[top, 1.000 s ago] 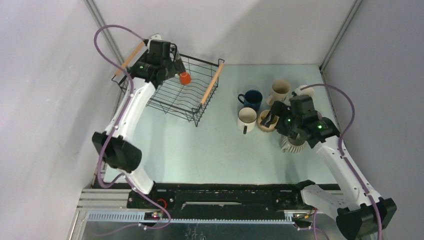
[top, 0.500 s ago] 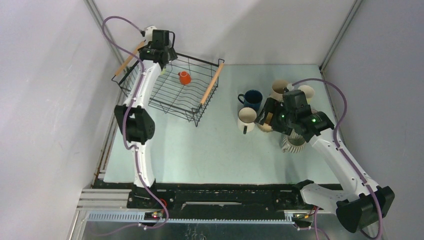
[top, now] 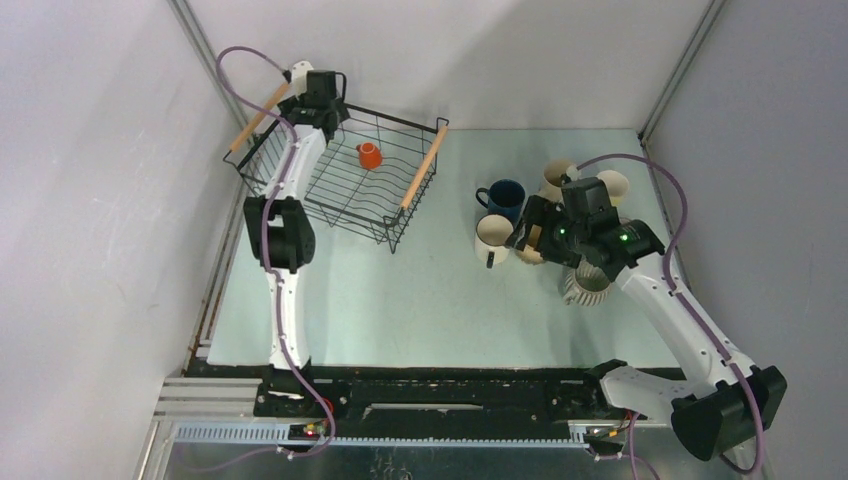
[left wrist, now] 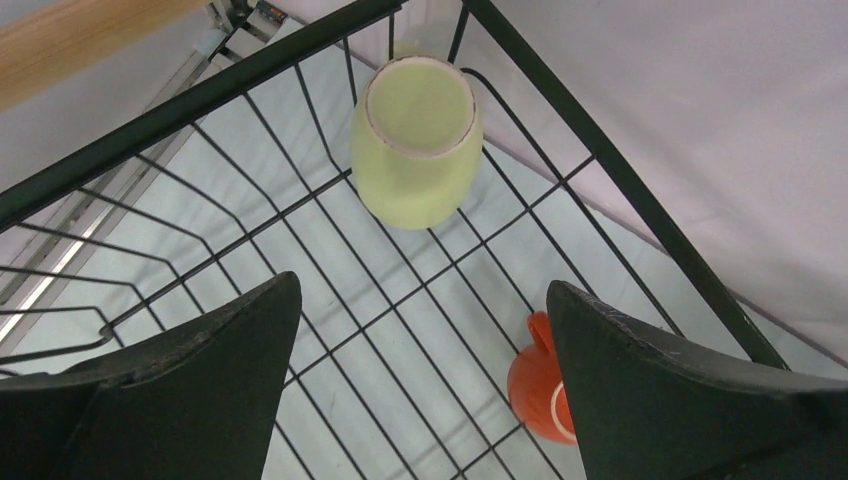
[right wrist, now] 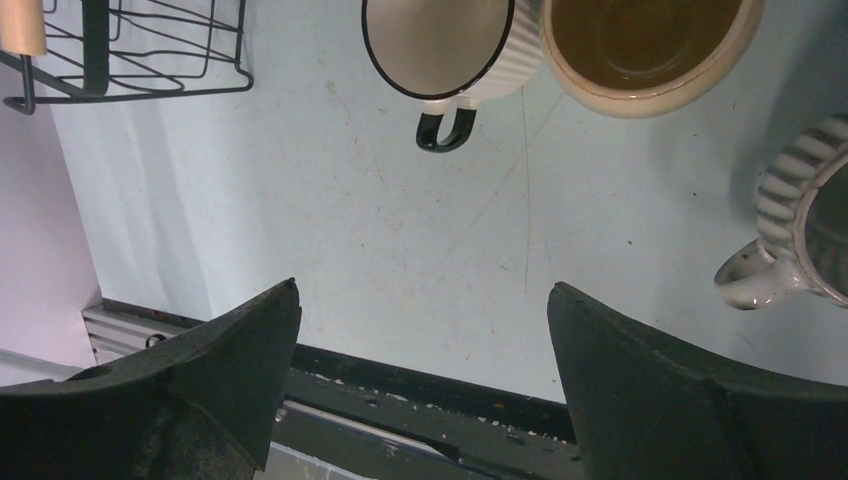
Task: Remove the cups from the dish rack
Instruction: Unload the cup from the dish rack.
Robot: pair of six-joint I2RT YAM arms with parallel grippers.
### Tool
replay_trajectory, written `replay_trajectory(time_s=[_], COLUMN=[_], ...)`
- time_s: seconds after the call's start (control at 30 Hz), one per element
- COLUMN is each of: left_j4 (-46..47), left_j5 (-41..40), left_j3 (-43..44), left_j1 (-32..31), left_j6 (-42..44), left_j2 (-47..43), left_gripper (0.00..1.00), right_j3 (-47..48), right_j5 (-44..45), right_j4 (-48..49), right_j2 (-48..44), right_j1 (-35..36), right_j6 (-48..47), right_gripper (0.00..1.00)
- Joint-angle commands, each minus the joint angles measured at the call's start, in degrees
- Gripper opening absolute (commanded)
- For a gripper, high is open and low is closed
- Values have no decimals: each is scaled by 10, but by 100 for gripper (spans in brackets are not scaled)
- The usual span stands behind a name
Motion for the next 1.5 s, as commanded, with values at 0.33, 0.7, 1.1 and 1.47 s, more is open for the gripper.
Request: replay_trajectory(time_s=[0.33, 0.7, 1.1, 1.47], left_j4=[120, 176, 234, 268], left_j5=[-22, -7, 2, 27], left_j3=[47, 63, 76, 77], left_j1=[35, 40, 46, 55], left_j6=[12, 22, 13, -33], left_j2=[56, 99, 129, 140], left_gripper=[100, 100, 100, 86], right_j3=[20, 20, 5, -2], right_j5=[-8, 4, -12, -65], right_j4=[31, 44, 80, 107], right_j2=[32, 49, 68, 97], right_j1=[10, 11, 1, -26], right_j6=[-46, -62, -71, -75], right_gripper=[100, 100, 100, 100])
